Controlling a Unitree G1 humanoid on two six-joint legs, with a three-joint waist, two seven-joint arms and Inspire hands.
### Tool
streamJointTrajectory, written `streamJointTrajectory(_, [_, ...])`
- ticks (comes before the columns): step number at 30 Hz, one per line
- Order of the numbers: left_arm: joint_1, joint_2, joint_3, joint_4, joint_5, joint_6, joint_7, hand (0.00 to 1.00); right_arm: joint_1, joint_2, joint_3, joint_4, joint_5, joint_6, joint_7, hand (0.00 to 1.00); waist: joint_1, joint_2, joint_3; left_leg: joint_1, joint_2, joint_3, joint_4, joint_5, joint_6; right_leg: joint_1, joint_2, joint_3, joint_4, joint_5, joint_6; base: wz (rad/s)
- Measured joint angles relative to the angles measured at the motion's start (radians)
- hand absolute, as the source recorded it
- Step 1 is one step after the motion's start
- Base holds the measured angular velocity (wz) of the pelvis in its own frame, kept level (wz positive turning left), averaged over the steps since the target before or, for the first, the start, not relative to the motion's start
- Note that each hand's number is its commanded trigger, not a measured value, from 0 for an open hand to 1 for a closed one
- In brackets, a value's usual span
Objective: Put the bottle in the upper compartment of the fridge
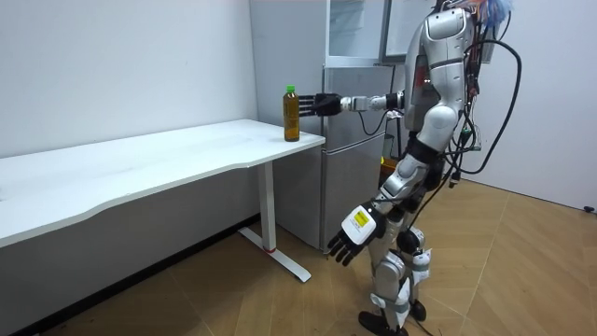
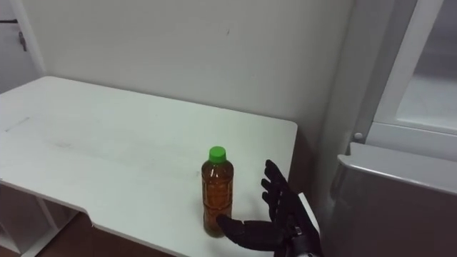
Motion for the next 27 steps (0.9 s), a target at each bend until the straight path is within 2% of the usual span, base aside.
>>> streamJointTrajectory(5, [-0.001,0.0,-0.003,0.0,-0.005,0.0,0.0,0.0,-0.003,-0.001,0.007,0.011,0.0,0.0,-0.011,0.0,0.009,-0.001,0.0012,0.0,0.0,-0.002,-0.001,0.001,0.0,0.0,0.0,0.0,0.0,0.0,0.0,0.0])
streamJointTrajectory(9, [-0.007,0.003,-0.017,0.0,-0.006,0.0,0.0,0.0,-0.043,0.0,0.012,0.056,-0.007,0.0,-0.019,0.0,0.018,-0.001,0.0078,-0.003,-0.001,-0.006,-0.001,0.002,-0.001,-0.001,0.0,-0.001,-0.001,0.0,0.0,0.03])
streamJointTrajectory(14, [-0.008,0.003,-0.017,0.01,-0.007,0.002,-0.009,0.0,-0.09,0.002,0.018,0.133,-0.021,-0.001,-0.022,0.0,0.025,0.0,0.0083,-0.01,-0.004,-0.022,0.0,0.004,-0.002,-0.001,0.0,-0.013,-0.002,0.0,0.0,0.1])
streamJointTrajectory(19, [0.002,0.003,-0.017,0.015,-0.009,0.033,-0.027,0.0,-0.144,0.012,0.019,0.246,-0.021,-0.002,-0.042,0.0,0.027,0.0,0.0081,-0.015,-0.008,-0.046,0.0,0.009,-0.003,0.002,-0.003,-0.052,-0.001,0.0,0.0,0.13])
streamJointTrajectory(22, [-0.001,0.003,-0.023,0.027,-0.011,0.047,-0.03,0.0,-0.169,0.012,0.025,0.341,-0.018,-0.001,-0.066,0.0,0.046,0.0,0.0082,-0.021,-0.009,-0.05,0.002,0.009,-0.003,0.0,-0.004,-0.054,-0.001,0.0,0.001,0.07])
streamJointTrajectory(27, [-0.004,0.002,-0.037,0.054,-0.031,0.053,-0.031,0.0,-0.191,0.015,0.024,0.391,0.006,-0.027,-0.099,0.0,0.048,0.001,0.0088,-0.028,-0.018,-0.066,0.004,0.016,-0.001,-0.002,-0.009,-0.064,-0.001,-0.001,0.001,0.1])
